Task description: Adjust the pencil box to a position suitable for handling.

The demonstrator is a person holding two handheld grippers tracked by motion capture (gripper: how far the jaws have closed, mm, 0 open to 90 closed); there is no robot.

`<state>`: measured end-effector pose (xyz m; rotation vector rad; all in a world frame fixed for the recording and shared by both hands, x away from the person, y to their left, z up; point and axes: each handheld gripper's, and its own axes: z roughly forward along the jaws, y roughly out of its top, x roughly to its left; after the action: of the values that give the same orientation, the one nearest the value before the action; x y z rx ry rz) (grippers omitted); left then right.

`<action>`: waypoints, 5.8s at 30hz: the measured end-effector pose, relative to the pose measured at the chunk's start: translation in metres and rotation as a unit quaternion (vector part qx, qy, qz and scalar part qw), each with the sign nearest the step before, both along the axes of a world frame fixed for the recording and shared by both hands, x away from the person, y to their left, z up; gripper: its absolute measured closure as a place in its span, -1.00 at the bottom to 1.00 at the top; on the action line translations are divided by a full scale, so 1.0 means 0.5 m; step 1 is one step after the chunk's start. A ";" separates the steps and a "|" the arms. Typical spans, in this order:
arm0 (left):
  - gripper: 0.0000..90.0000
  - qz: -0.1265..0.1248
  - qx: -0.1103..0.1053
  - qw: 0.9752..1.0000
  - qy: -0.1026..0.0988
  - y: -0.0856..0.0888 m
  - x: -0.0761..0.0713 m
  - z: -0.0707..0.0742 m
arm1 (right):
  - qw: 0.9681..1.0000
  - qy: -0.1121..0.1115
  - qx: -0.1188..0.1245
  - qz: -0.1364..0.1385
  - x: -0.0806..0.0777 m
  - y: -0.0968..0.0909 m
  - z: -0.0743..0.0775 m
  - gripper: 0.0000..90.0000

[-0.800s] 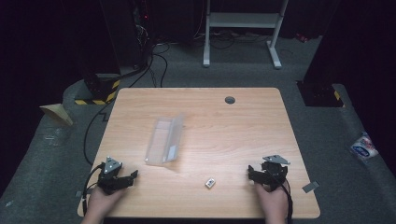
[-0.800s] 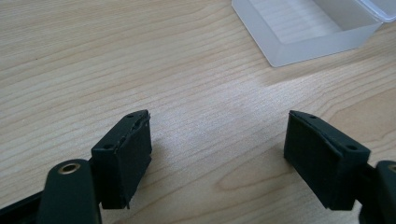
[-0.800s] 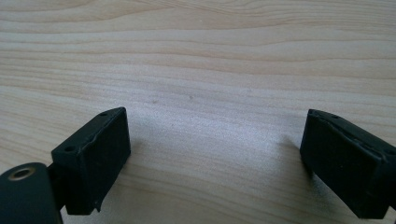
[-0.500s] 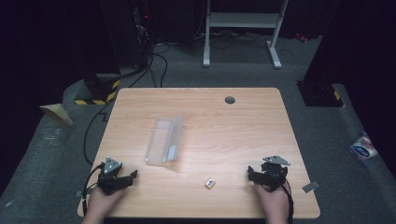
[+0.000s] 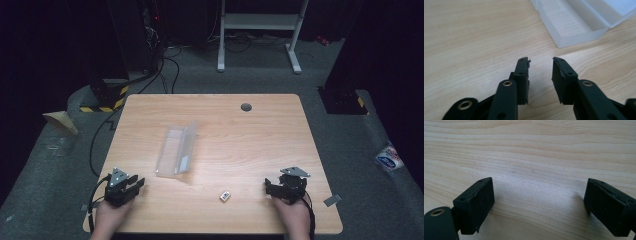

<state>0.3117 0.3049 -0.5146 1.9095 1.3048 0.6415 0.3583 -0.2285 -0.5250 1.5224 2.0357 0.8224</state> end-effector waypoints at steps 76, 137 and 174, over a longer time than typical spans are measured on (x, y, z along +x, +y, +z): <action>0.54 -0.117 -0.012 0.993 -0.025 -0.179 0.062 0.017 | 0.999 -0.018 0.004 -0.033 -0.005 -0.003 0.002 -0.37; -0.13 0.027 0.007 0.999 0.027 0.018 0.072 -0.028 | 0.988 -0.047 0.089 0.116 0.088 0.389 0.081 0.03; -0.13 0.028 0.008 0.999 0.025 0.017 0.071 -0.029 | 0.995 -0.068 0.047 0.054 0.147 0.300 0.089 0.65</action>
<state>0.3473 0.3134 -0.5289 1.9182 1.3923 0.6371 0.4317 -0.0785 -0.4803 1.3752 2.0184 1.0486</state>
